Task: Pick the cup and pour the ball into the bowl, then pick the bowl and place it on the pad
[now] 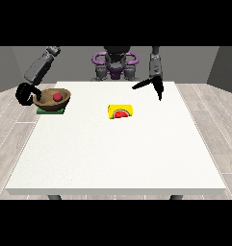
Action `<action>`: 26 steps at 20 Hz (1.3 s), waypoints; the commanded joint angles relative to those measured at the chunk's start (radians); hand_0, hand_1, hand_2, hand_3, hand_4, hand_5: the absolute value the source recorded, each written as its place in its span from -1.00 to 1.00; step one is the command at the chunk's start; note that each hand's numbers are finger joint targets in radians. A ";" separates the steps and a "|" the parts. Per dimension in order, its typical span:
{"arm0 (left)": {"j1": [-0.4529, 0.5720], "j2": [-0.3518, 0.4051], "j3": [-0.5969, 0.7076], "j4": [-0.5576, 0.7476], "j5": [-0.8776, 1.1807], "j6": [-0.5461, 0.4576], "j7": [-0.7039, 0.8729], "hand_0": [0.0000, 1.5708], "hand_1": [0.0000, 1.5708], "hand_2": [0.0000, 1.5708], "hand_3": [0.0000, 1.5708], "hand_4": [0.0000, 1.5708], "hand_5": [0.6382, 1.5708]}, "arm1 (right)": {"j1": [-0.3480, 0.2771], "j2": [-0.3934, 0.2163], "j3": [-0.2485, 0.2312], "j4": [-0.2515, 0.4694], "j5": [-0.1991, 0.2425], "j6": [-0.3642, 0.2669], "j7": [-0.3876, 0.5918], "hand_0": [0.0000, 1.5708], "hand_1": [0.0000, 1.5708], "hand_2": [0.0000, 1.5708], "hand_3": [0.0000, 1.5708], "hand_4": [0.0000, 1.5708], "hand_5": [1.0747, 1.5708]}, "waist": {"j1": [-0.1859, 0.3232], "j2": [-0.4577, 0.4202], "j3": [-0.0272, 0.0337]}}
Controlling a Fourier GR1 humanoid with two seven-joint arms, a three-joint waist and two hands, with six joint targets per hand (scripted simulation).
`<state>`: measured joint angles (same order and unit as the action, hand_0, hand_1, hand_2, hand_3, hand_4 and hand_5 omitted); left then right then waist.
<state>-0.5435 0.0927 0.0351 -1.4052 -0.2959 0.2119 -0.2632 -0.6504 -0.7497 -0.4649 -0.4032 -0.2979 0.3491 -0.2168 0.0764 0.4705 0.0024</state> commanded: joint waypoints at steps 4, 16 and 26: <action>0.009 0.026 -0.013 -0.140 -0.009 -0.018 0.058 -1.00 -1.00 -1.00 -1.00 -1.00 0.98 | -0.055 -0.076 0.002 0.049 0.025 0.026 -0.034 1.00 1.00 1.00 -0.44 0.31 1.00 | -0.005 0.053 -0.0004; 0.082 0.008 -0.026 -0.202 0.019 -0.050 0.141 -1.00 -1.00 -1.00 -1.00 -1.00 0.99 | -0.038 -0.064 0.004 0.108 0.007 0.061 0.059 1.00 1.00 1.00 0.32 -0.07 1.00 | -0.005 -0.040 -0.0009; 0.067 0.023 -0.021 -0.319 -0.002 -0.030 0.146 -1.00 -1.00 -1.00 -1.00 -1.00 0.99 | -0.037 -0.148 0.034 0.118 0.080 -0.039 -0.001 0.40 0.40 0.33 0.11 -1.00 0.87 | -0.016 0.092 0.0005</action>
<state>-0.4650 0.0983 0.0056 -1.6547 -0.2901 0.1762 -0.1252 -0.6763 -0.8328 -0.4285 -0.2946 -0.2346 0.3321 -0.2049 0.0629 0.4903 0.0018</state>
